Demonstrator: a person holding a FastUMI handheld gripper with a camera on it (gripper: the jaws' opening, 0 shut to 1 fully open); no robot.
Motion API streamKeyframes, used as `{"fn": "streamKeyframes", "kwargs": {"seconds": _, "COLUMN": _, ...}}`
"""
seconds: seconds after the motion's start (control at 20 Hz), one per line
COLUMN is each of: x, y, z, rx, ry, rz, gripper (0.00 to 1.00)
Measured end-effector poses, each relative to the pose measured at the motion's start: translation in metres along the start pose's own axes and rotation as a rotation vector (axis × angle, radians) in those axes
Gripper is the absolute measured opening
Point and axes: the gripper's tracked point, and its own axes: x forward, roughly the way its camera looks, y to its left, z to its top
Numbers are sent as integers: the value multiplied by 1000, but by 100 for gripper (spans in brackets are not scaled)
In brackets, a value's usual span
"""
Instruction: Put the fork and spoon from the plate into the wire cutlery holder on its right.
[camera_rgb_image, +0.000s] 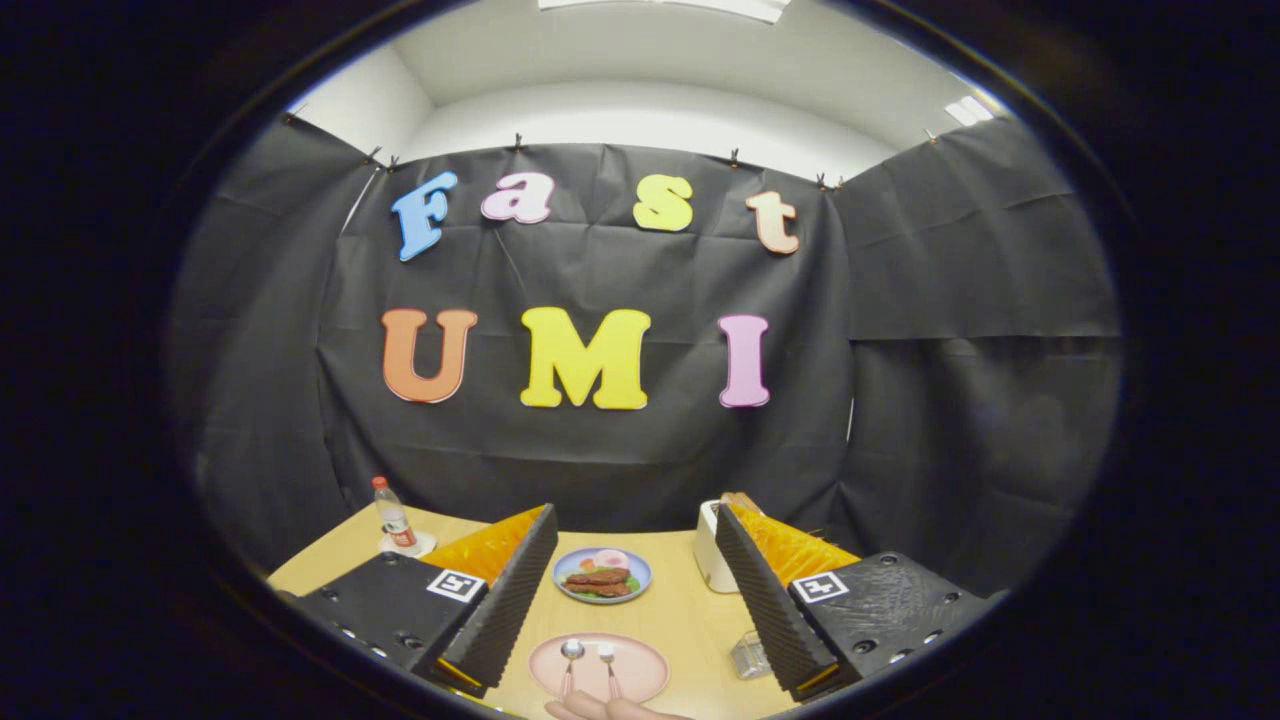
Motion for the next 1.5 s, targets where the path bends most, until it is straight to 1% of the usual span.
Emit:
{"fn": "streamKeyframes", "kwargs": {"seconds": 0.1, "x": 7, "y": 0, "z": -9, "rx": 5, "ry": 8, "rz": 16, "gripper": 96}}
{"fn": "streamKeyframes", "kwargs": {"seconds": 0.2, "x": 13, "y": 4, "z": -27, "rx": 2, "ry": 24, "rz": 55, "gripper": 95}}
{"fn": "streamKeyframes", "kwargs": {"seconds": 0.3, "x": 24, "y": 5, "z": -53, "rx": -9, "ry": 75, "rz": 92, "gripper": 96}}
{"fn": "streamKeyframes", "kwargs": {"seconds": 0.35, "x": 29, "y": 8, "z": -71, "rx": -13, "ry": 109, "rz": 119, "gripper": 96}}
{"fn": "streamKeyframes", "kwargs": {"seconds": 0.4, "x": 35, "y": 8, "z": -87, "rx": -21, "ry": 131, "rz": 129, "gripper": 95}}
{"fn": "streamKeyframes", "kwargs": {"seconds": 0.5, "x": 48, "y": 3, "z": -119, "rx": -37, "ry": 183, "rz": 132, "gripper": 96}}
{"fn": "streamKeyframes", "kwargs": {"seconds": 0.65, "x": 62, "y": 4, "z": -182, "rx": -48, "ry": 294, "rz": 146, "gripper": 96}}
{"fn": "streamKeyframes", "kwargs": {"seconds": 0.85, "x": 72, "y": 5, "z": -257, "rx": -84, "ry": 427, "rz": 169, "gripper": 96}}
{"fn": "streamKeyframes", "kwargs": {"seconds": 1.1, "x": 78, "y": 14, "z": -328, "rx": -110, "ry": 590, "rz": 211, "gripper": 95}}
{"fn": "streamKeyframes", "kwargs": {"seconds": 1.3, "x": 76, "y": 22, "z": -370, "rx": -85, "ry": 727, "rz": 224, "gripper": 77}}
{"fn": "streamKeyframes", "kwargs": {"seconds": 1.4, "x": 79, "y": 26, "z": -380, "rx": -68, "ry": 769, "rz": 236, "gripper": 68}}
{"fn": "streamKeyframes", "kwargs": {"seconds": 1.5, "x": 80, "y": 26, "z": -390, "rx": -62, "ry": 812, "rz": 230, "gripper": 60}}
